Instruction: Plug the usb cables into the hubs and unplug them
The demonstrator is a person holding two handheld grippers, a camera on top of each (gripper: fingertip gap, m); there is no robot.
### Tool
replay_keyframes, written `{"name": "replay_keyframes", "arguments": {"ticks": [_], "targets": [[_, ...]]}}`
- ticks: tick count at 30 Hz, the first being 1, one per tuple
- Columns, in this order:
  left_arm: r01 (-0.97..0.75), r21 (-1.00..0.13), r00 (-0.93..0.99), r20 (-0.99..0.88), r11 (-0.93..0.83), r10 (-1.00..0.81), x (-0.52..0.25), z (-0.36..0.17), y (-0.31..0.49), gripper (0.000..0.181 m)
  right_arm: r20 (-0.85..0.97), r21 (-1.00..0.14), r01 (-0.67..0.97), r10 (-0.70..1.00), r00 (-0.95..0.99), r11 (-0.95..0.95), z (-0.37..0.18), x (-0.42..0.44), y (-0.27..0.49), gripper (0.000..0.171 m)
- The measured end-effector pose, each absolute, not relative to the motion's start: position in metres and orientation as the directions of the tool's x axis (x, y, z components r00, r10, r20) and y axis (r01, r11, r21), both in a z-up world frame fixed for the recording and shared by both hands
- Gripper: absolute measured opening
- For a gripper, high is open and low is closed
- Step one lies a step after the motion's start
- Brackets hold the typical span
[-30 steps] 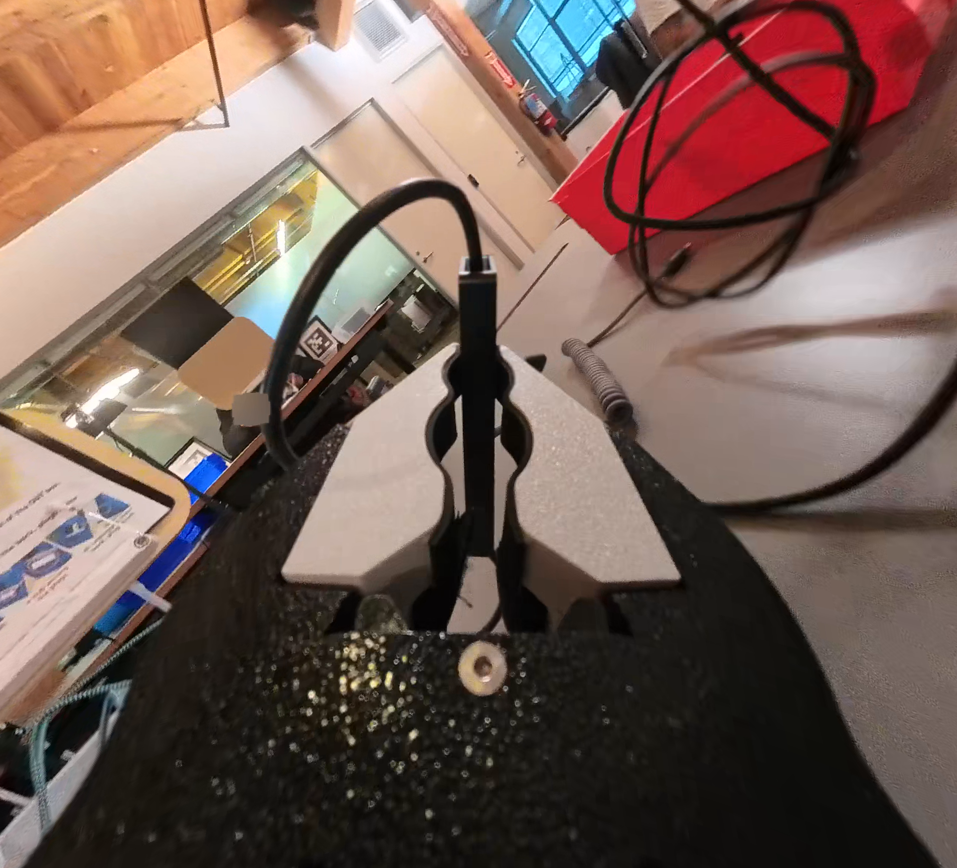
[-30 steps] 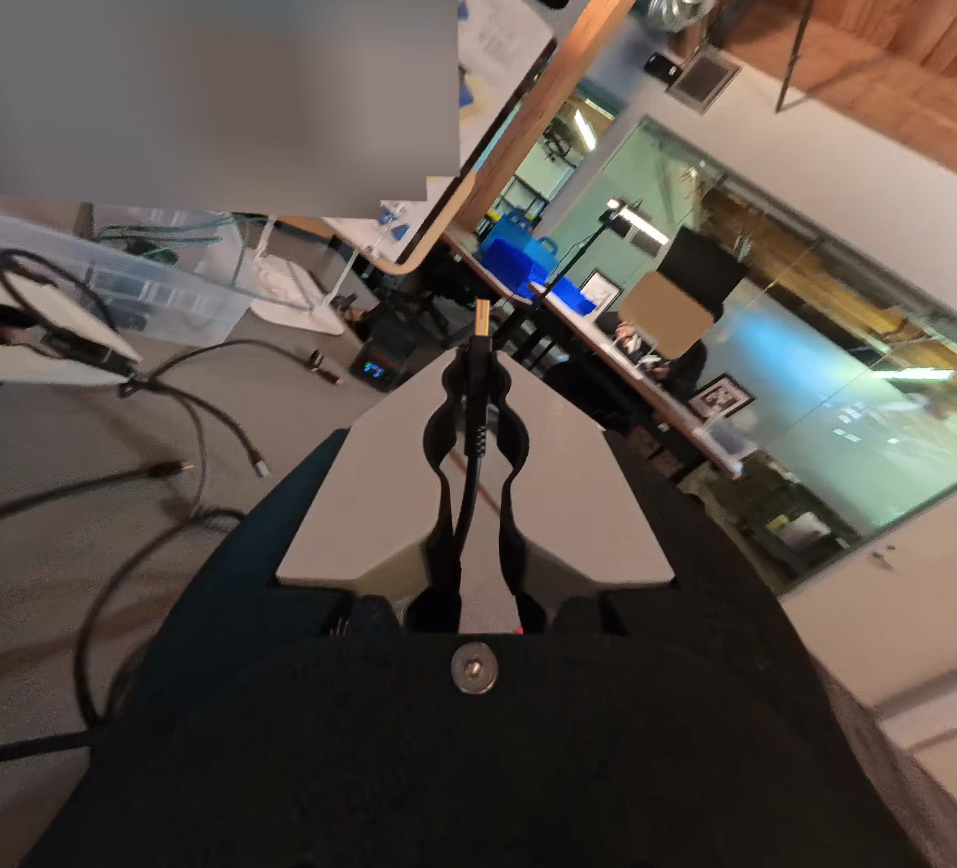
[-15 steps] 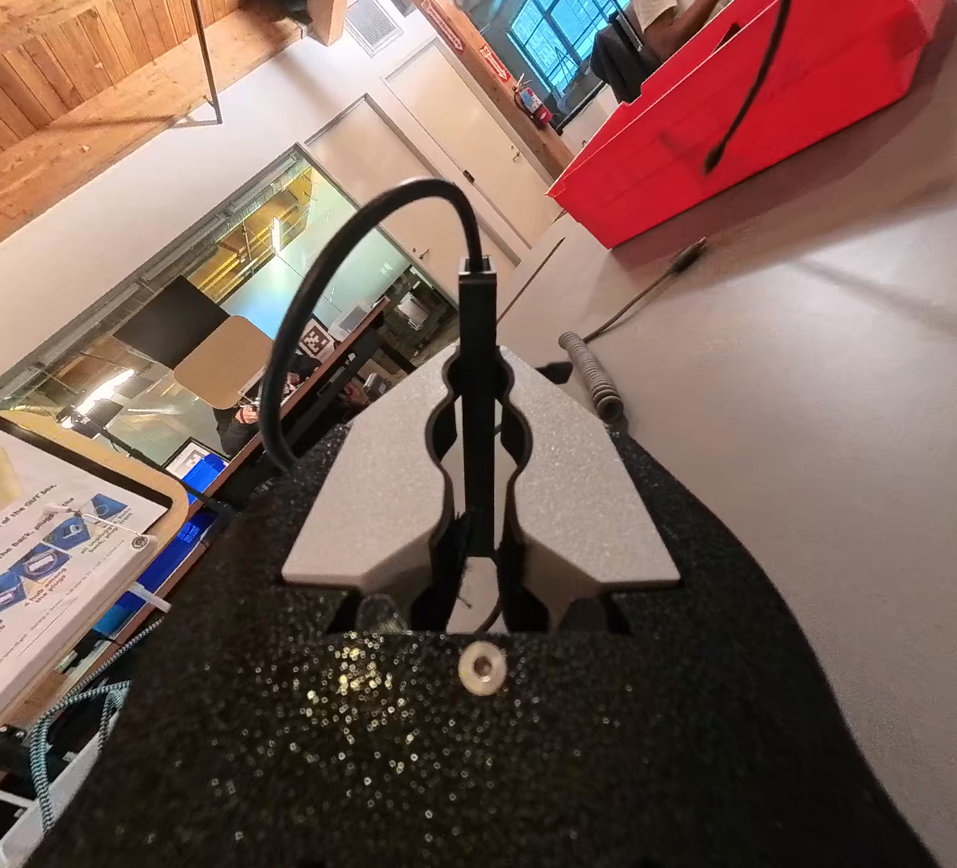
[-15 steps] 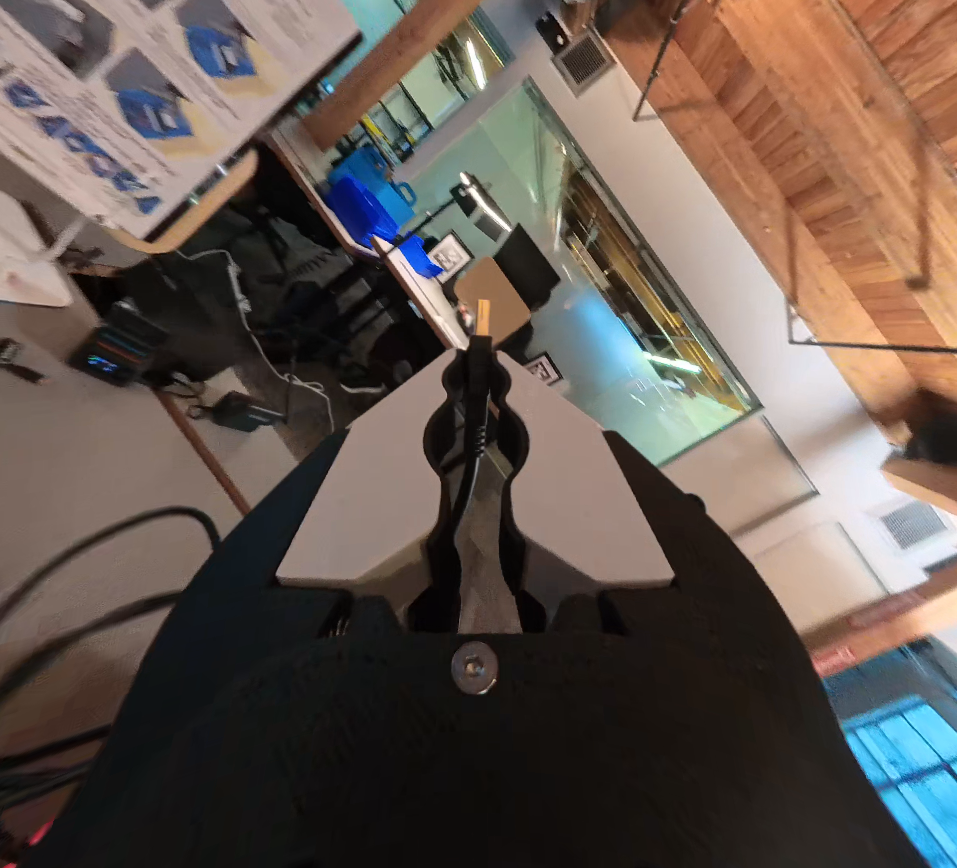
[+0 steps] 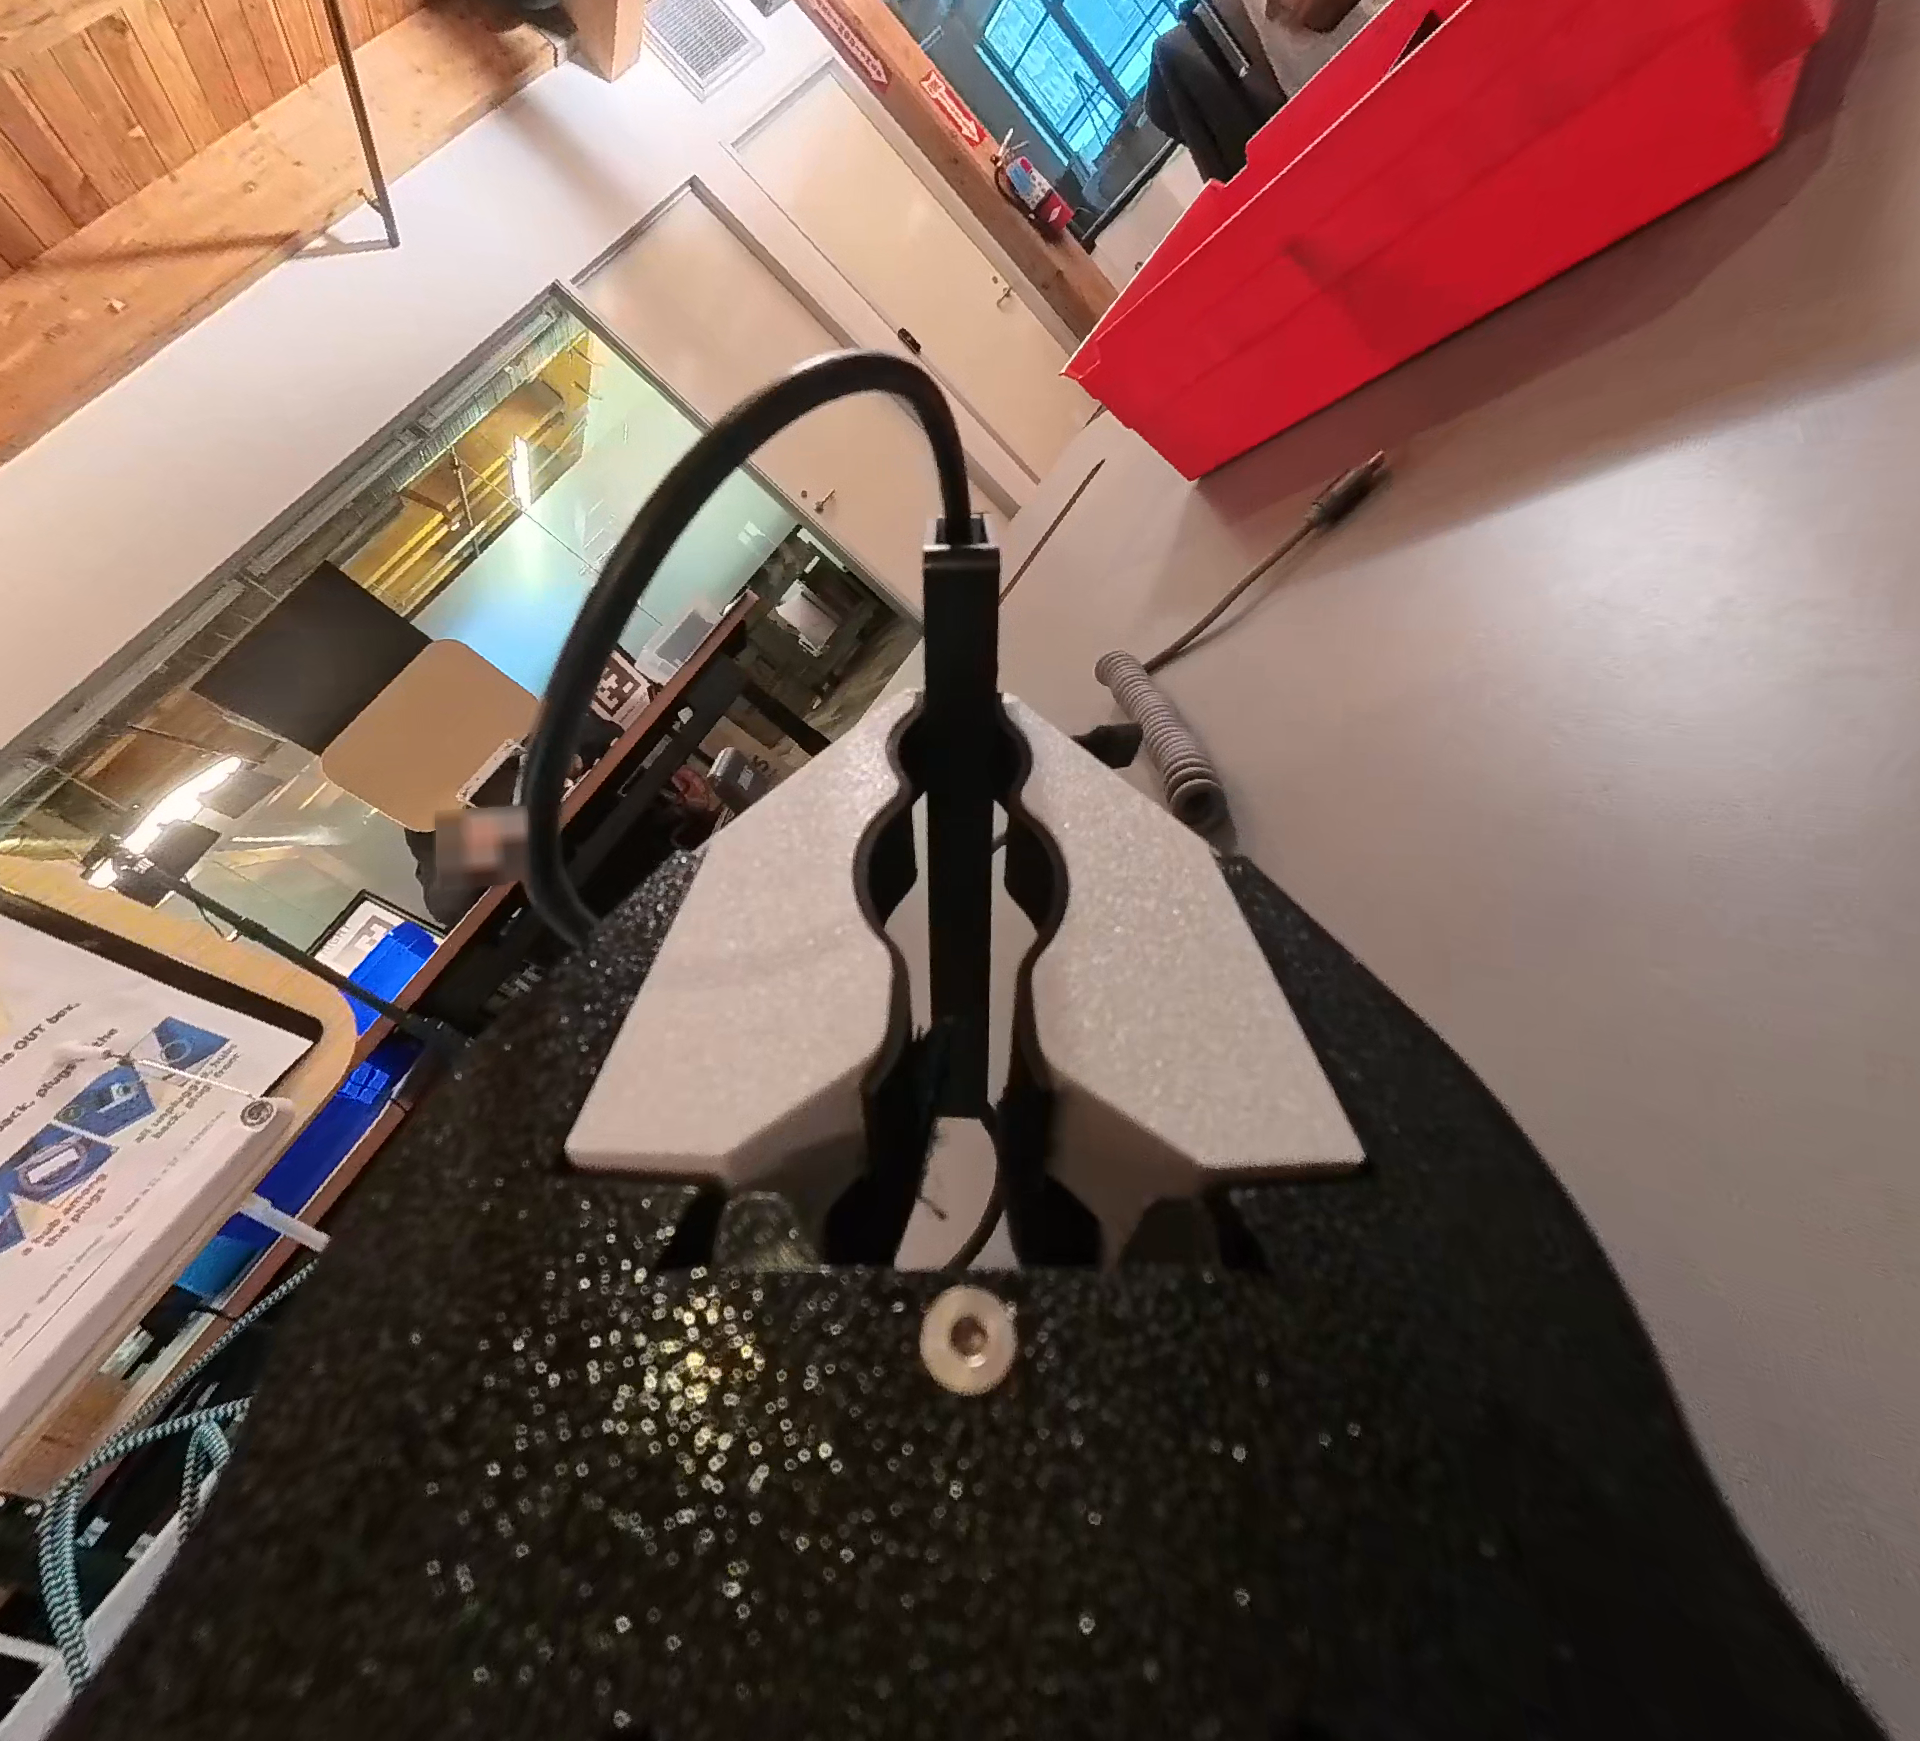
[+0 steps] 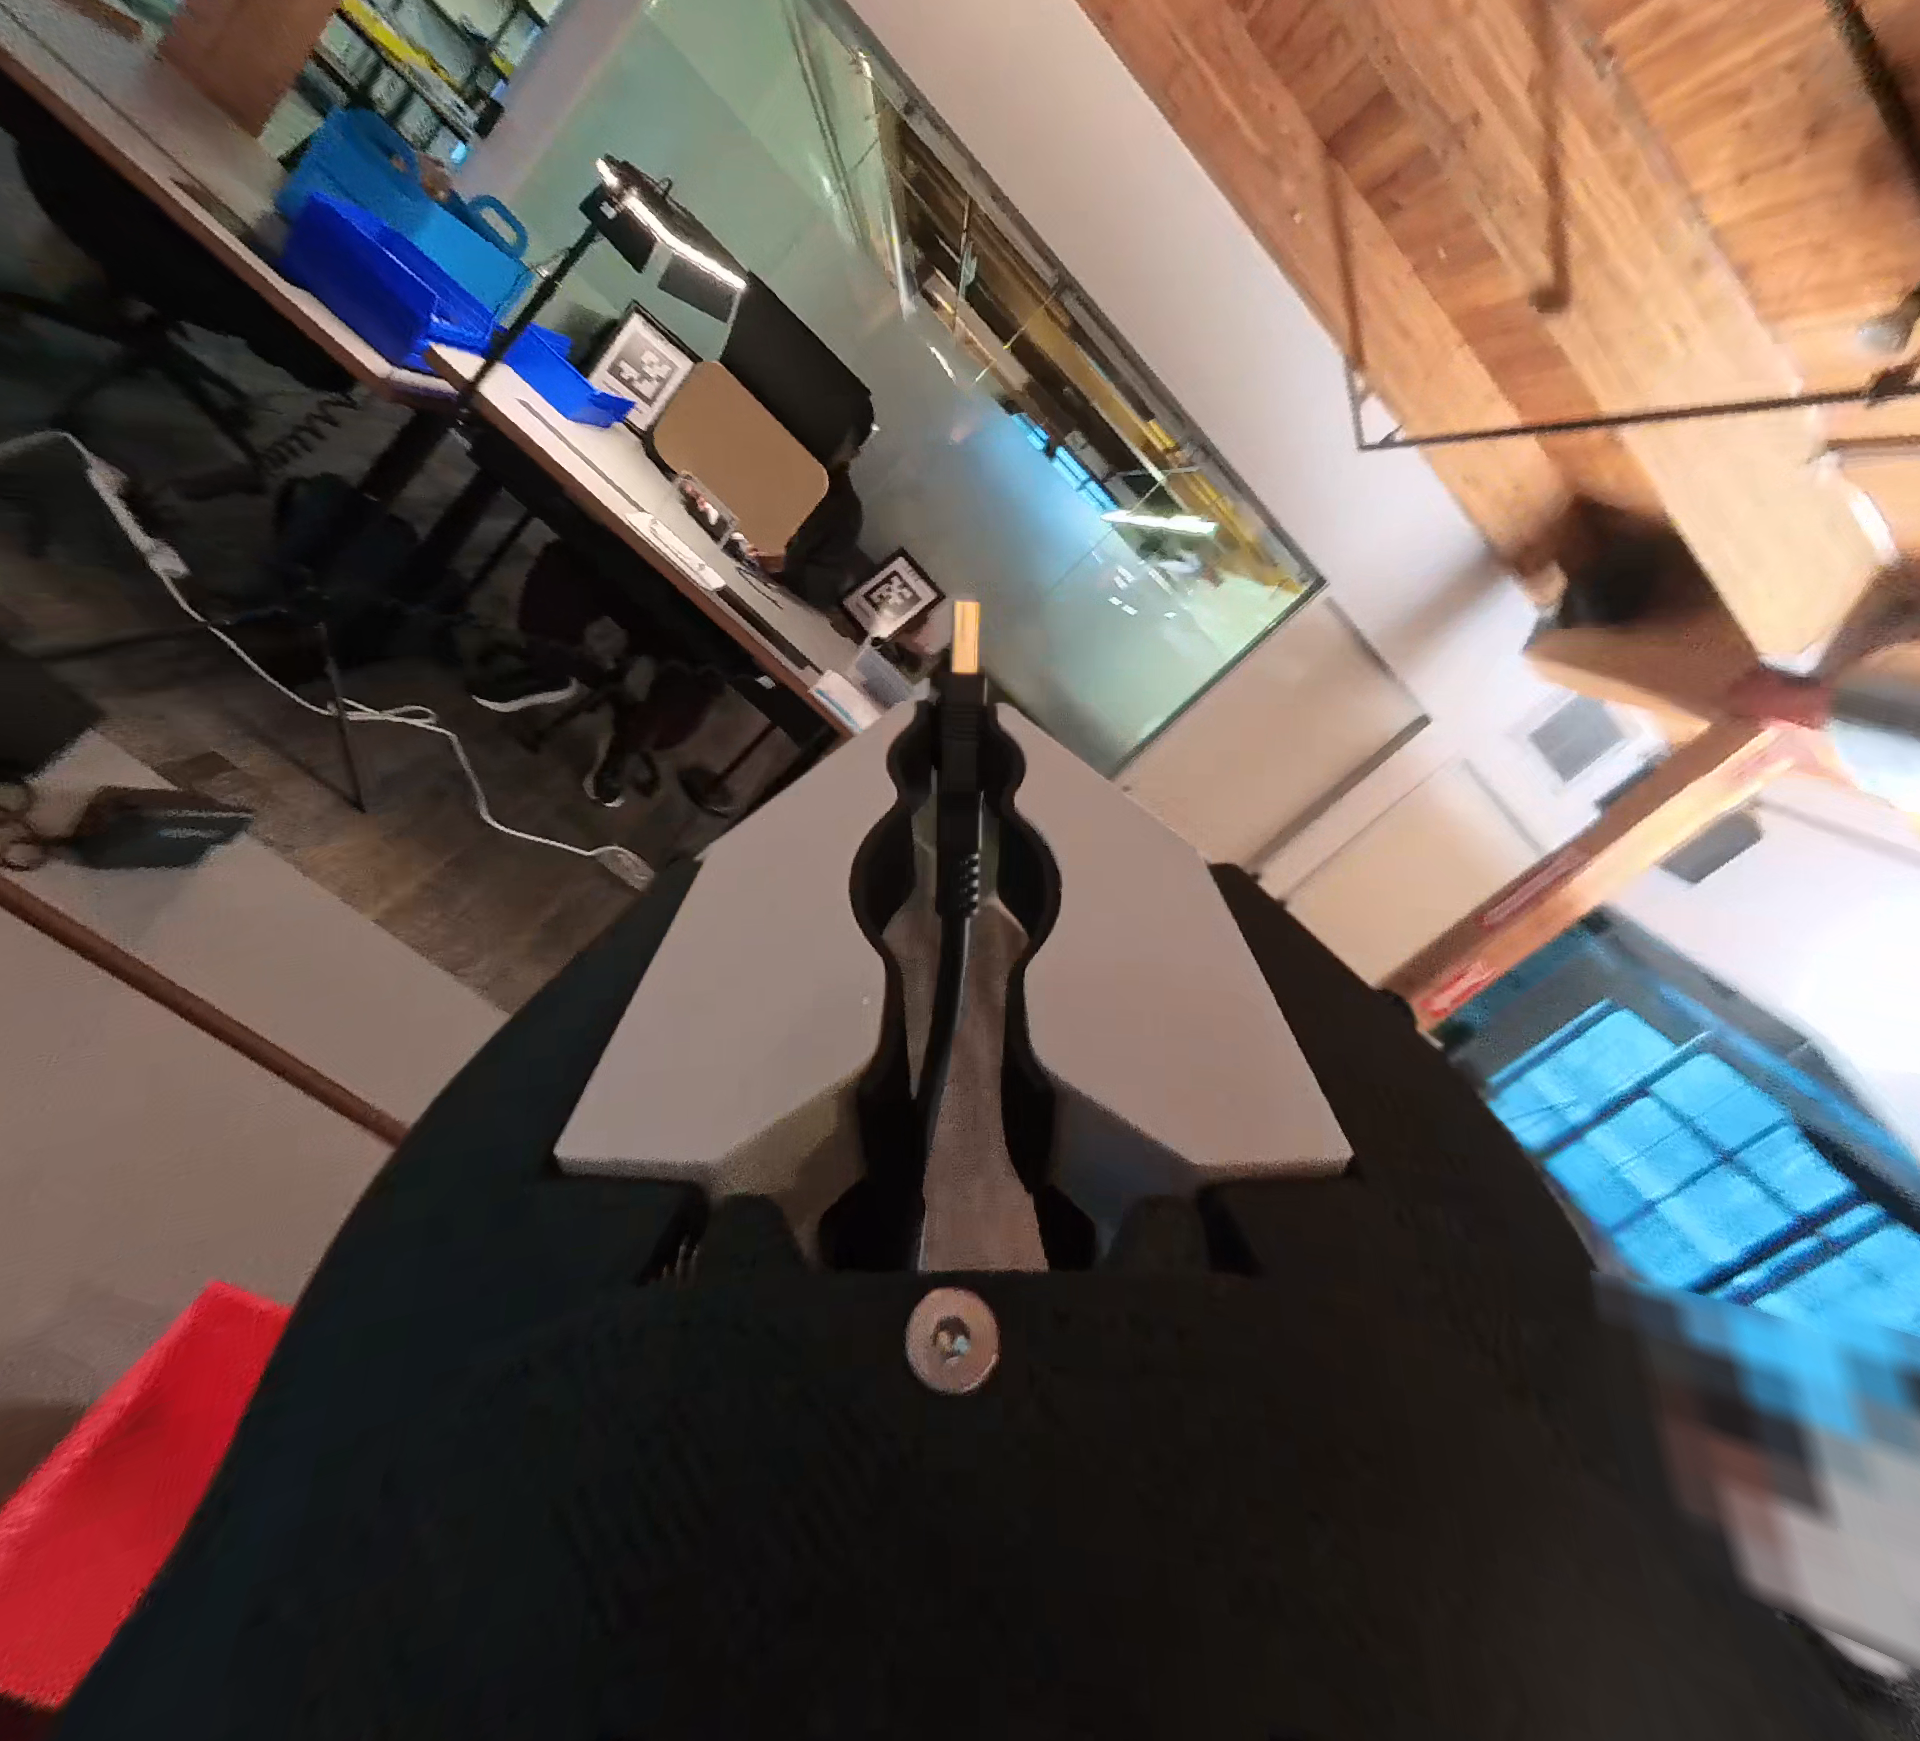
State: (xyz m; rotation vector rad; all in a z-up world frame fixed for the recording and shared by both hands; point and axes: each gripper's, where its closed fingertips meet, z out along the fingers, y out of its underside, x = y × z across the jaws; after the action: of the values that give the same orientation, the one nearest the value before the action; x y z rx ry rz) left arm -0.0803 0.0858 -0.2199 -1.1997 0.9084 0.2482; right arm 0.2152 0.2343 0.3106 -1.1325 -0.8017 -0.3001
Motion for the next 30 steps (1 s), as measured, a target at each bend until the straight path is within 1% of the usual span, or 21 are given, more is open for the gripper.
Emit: {"name": "replay_keyframes", "arguments": {"ticks": [3, 8, 14, 18, 22, 26, 30], "targets": [[-0.614, -0.69, 0.631, -0.721, 0.383, -0.287, -0.08, -0.221, 0.086, 0.008, 0.662, -0.735, 0.561, 0.221, 0.716, 0.382, 0.286, 0.225, 0.245, 0.007], [-0.618, -0.688, 0.626, -0.724, 0.382, -0.291, -0.079, -0.222, 0.086, 0.008, 0.671, -0.737, 0.592, 0.244, 0.7, 0.326, 0.245, 0.233, 0.261, 0.007], [-0.619, -0.692, 0.634, -0.72, 0.373, -0.284, -0.079, -0.222, 0.087, 0.008, 0.632, -0.773, 0.555, 0.308, 0.711, 0.307, 0.215, 0.24, 0.264, 0.007], [-0.624, -0.688, 0.627, -0.724, 0.371, -0.288, -0.078, -0.223, 0.087, 0.008, 0.619, -0.785, 0.542, 0.37, 0.693, 0.3, 0.185, 0.238, 0.26, 0.007], [-0.632, -0.678, 0.617, -0.733, 0.375, -0.286, -0.076, -0.224, 0.086, 0.008, 0.61, -0.791, 0.535, 0.453, 0.65, 0.299, 0.142, 0.231, 0.249, 0.007], [-0.638, -0.672, 0.609, -0.74, 0.377, -0.287, -0.075, -0.225, 0.086, 0.008, 0.586, -0.797, 0.533, 0.574, 0.572, 0.284, 0.087, 0.219, 0.235, 0.007], [-0.641, -0.67, 0.603, -0.742, 0.375, -0.293, -0.074, -0.226, 0.085, 0.008, 0.568, -0.767, 0.596, 0.682, 0.46, 0.237, 0.019, 0.214, 0.229, 0.007]]}}
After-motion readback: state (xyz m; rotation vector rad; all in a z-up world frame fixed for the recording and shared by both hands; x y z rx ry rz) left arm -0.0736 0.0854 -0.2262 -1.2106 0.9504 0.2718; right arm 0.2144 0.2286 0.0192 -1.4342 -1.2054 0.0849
